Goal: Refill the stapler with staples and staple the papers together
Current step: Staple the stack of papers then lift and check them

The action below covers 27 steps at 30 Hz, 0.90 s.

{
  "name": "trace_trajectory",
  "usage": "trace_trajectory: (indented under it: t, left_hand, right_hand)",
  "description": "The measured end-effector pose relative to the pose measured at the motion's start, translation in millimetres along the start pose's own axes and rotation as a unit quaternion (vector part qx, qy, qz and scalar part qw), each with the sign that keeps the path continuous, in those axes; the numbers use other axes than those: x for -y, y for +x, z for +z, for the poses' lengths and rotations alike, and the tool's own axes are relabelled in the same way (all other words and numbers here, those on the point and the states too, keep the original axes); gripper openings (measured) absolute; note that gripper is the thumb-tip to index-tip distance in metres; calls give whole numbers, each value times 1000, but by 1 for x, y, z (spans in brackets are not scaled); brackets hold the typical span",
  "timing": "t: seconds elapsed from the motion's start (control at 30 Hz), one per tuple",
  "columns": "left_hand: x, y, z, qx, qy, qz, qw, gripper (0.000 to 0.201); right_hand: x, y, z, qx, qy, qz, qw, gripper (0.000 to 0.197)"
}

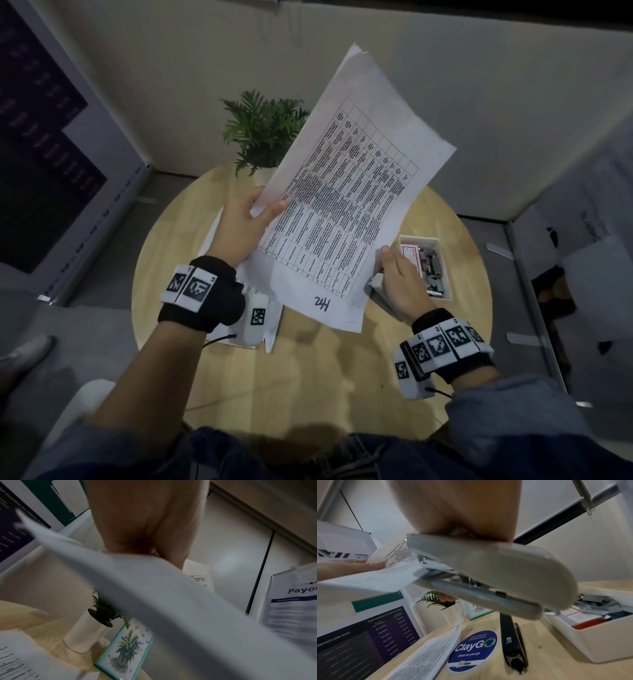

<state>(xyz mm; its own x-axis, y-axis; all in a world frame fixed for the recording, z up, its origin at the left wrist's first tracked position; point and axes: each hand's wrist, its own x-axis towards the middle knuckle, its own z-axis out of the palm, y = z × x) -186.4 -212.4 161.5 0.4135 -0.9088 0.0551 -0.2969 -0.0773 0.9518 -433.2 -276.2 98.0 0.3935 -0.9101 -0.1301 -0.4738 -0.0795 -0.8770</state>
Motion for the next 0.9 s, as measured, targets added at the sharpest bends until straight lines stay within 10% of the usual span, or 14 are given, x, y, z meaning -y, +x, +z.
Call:
trace_trajectory:
  t: [0.9]
  left_hand:
    - [-6, 11, 21, 31, 60, 14, 998, 29]
  right_hand:
    - [-15, -1, 16, -117, 73, 68, 988, 49]
